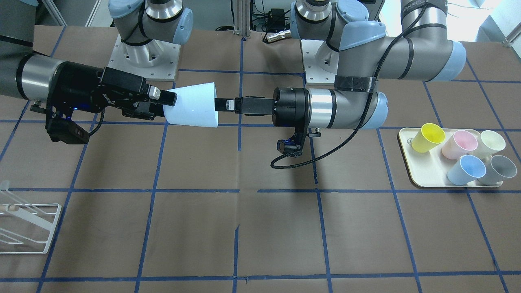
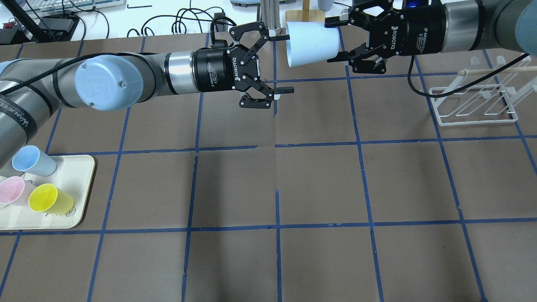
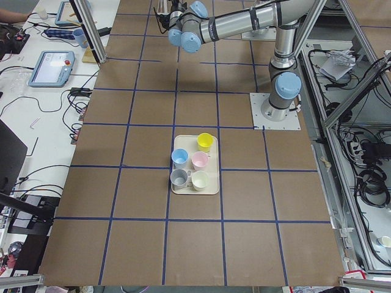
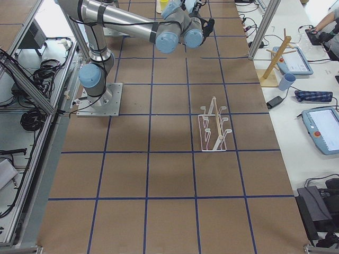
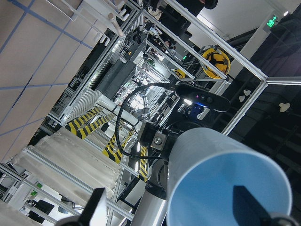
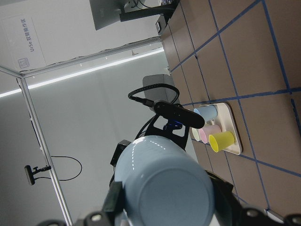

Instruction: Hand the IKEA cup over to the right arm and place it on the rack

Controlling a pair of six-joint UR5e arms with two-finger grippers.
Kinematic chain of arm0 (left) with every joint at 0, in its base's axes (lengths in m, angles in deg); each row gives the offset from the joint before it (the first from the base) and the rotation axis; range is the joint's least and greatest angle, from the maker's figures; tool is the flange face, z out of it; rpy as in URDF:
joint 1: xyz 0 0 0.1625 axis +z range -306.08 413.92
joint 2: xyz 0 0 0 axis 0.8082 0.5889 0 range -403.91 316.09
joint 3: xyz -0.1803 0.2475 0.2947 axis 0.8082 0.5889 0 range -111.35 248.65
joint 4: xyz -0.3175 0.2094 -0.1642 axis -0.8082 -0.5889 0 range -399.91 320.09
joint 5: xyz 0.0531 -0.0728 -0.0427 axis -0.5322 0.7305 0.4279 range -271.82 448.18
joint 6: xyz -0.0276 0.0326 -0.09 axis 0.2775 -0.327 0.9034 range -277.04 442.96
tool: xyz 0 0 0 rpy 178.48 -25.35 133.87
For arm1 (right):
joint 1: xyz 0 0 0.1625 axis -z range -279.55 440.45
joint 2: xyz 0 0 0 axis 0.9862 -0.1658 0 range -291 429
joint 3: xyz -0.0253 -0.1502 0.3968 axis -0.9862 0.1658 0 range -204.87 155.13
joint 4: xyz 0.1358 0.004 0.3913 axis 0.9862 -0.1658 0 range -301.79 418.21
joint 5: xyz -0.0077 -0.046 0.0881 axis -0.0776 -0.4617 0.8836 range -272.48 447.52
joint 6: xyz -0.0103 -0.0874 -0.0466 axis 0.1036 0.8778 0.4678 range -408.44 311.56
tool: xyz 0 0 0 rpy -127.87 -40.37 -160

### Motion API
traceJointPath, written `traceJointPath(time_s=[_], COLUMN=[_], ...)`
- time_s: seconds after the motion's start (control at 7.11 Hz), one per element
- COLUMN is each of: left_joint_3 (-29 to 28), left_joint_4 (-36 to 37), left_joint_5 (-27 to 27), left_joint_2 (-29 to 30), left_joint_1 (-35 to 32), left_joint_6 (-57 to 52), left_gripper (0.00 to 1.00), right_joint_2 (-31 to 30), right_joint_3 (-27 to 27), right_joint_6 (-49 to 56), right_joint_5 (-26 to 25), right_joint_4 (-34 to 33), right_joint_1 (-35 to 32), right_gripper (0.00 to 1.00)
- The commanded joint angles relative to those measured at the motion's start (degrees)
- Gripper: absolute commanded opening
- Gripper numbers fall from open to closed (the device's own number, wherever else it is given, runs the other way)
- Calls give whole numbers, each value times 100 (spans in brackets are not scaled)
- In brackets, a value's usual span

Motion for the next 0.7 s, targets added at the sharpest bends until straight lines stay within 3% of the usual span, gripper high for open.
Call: traceJointPath(time_s=[0.0, 0.28, 0.42, 0.56], left_joint_3=[8, -79, -184, -498], left_joint_4=[-13, -145, -58, 21], left_joint_5=[-565, -760, -1805, -3199], left_joint_2=[-21, -91, -100, -109], left_joint_1=[293, 522, 993, 1520], left_joint_6=[116, 727, 748, 748], left_gripper=[100, 100, 100, 100], right_joint_2=[3, -6, 37, 38], right_joint_3=[295, 875, 1104, 1176], right_joint_6=[-57, -259, -268, -251], right_joint_5=[-314, -2004, -3493, -4743], right_joint_4=[2, -146, -835, -1451], right_joint_1=[181, 384, 376, 376], right_gripper=[30, 30, 30, 30])
